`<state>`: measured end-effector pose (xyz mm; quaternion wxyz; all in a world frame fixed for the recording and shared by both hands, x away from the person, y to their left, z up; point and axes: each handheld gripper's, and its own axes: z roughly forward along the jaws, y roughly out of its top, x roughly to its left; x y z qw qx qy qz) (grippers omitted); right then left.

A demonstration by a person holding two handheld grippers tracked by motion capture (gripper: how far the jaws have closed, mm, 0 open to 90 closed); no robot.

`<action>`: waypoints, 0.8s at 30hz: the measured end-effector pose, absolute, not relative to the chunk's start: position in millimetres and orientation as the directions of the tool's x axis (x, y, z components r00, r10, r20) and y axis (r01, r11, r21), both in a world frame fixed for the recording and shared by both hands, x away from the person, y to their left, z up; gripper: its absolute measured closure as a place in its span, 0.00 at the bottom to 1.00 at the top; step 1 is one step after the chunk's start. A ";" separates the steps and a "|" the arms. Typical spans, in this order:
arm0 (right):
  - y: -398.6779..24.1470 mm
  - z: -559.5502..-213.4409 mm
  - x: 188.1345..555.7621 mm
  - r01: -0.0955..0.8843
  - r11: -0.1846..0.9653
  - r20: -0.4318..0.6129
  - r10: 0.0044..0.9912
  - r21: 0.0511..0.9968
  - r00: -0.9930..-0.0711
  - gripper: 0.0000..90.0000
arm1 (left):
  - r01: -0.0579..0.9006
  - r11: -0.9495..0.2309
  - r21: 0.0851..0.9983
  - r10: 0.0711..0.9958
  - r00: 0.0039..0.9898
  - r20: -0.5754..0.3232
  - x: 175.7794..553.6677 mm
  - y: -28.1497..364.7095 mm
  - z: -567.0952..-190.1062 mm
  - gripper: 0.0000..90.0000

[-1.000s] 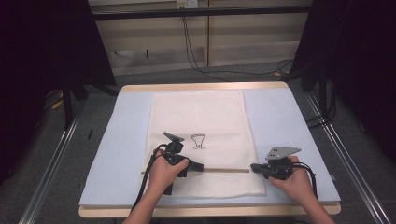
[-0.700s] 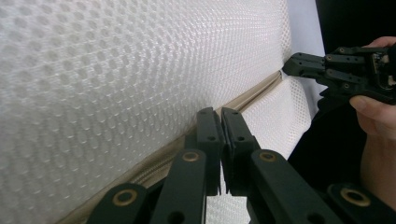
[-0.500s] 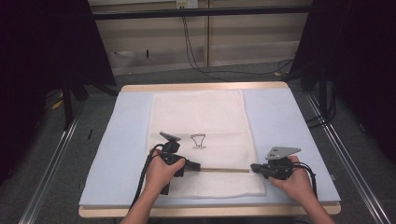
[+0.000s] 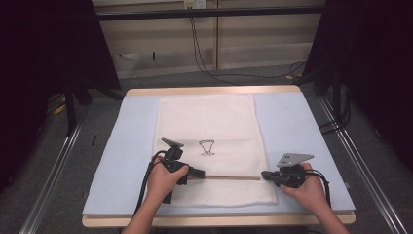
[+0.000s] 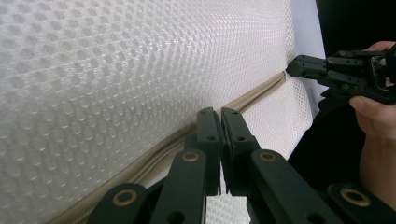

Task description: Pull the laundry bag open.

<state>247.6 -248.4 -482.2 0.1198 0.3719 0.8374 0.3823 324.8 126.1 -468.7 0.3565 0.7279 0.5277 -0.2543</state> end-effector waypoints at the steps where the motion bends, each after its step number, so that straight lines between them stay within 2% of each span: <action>1: -248.4 -482.2 247.6 0.531 0.431 0.083 0.714 0.729 -0.695 1.00 | 0.947 -0.197 0.254 0.593 0.322 -0.738 325.0 127.6 -468.5 0.97; 24: -248.5 -482.1 247.9 0.540 0.424 0.093 0.719 0.728 -0.689 1.00 | 0.955 -0.168 0.244 0.611 0.295 -0.734 324.1 155.4 -466.5 0.97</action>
